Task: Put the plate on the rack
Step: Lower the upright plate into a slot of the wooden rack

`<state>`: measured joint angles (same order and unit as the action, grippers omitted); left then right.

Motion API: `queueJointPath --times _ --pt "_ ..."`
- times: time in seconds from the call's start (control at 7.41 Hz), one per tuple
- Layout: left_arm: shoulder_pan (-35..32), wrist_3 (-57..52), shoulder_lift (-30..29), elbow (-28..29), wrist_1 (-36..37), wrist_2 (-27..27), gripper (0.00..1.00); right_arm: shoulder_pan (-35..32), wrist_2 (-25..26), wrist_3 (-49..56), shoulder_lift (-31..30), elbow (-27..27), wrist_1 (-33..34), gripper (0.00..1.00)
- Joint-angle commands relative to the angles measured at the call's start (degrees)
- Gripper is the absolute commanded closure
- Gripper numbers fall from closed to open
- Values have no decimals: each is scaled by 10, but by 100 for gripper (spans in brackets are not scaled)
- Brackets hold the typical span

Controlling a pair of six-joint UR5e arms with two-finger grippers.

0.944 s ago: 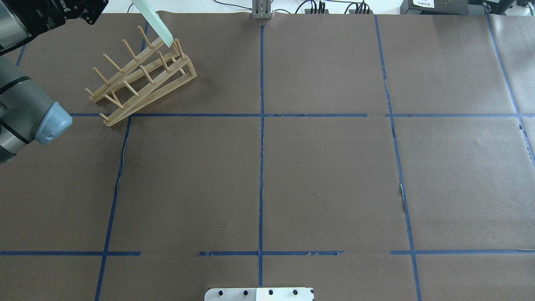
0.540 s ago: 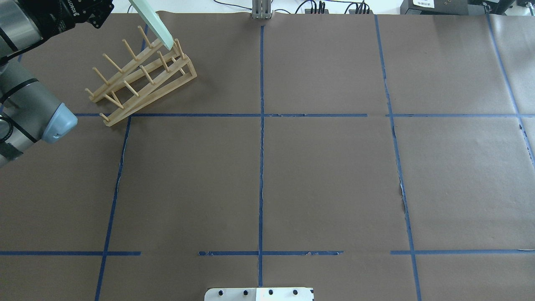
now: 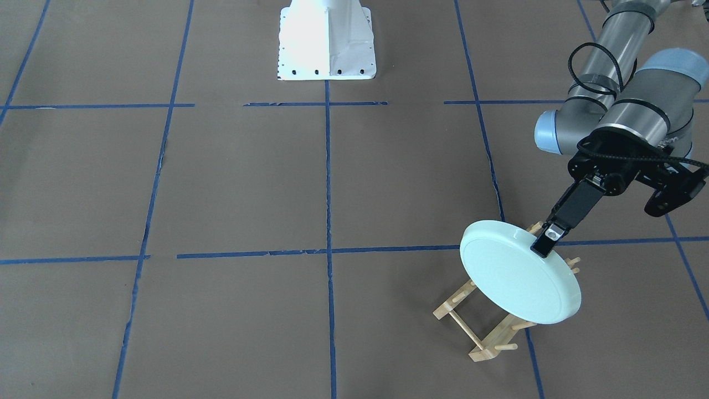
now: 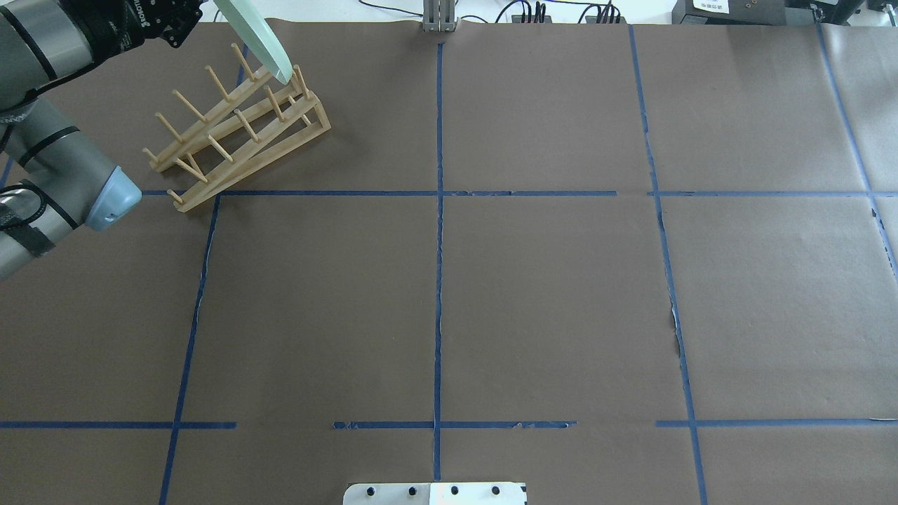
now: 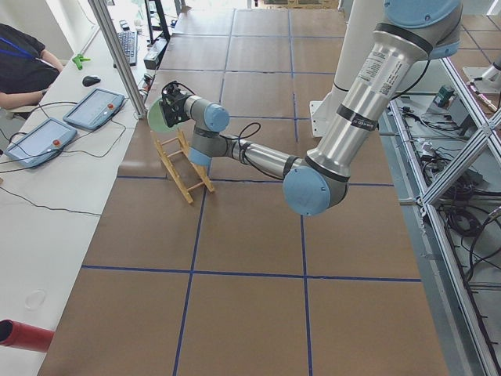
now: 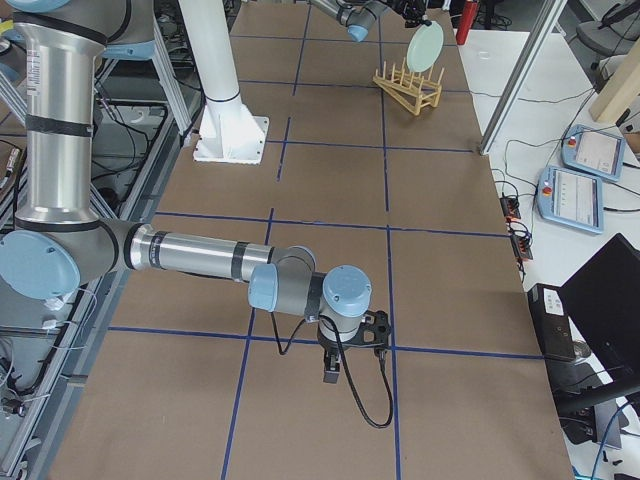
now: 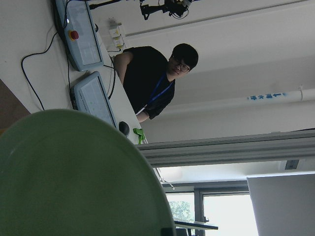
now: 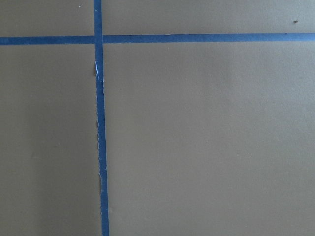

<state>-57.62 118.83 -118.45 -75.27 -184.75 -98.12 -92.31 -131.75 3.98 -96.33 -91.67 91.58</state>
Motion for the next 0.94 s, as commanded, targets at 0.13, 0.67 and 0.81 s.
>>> queueJointPath --times 0.13,0.67,0.81 --pt "0 0 -19 31 0 8 100 0 0 0 0 0 0 0" --pt "1 0 -26 55 0 7 100 0 0 1 0 0 0 0" --pt "1 0 -26 59 0 7 100 0 0 1 0 0 0 0"
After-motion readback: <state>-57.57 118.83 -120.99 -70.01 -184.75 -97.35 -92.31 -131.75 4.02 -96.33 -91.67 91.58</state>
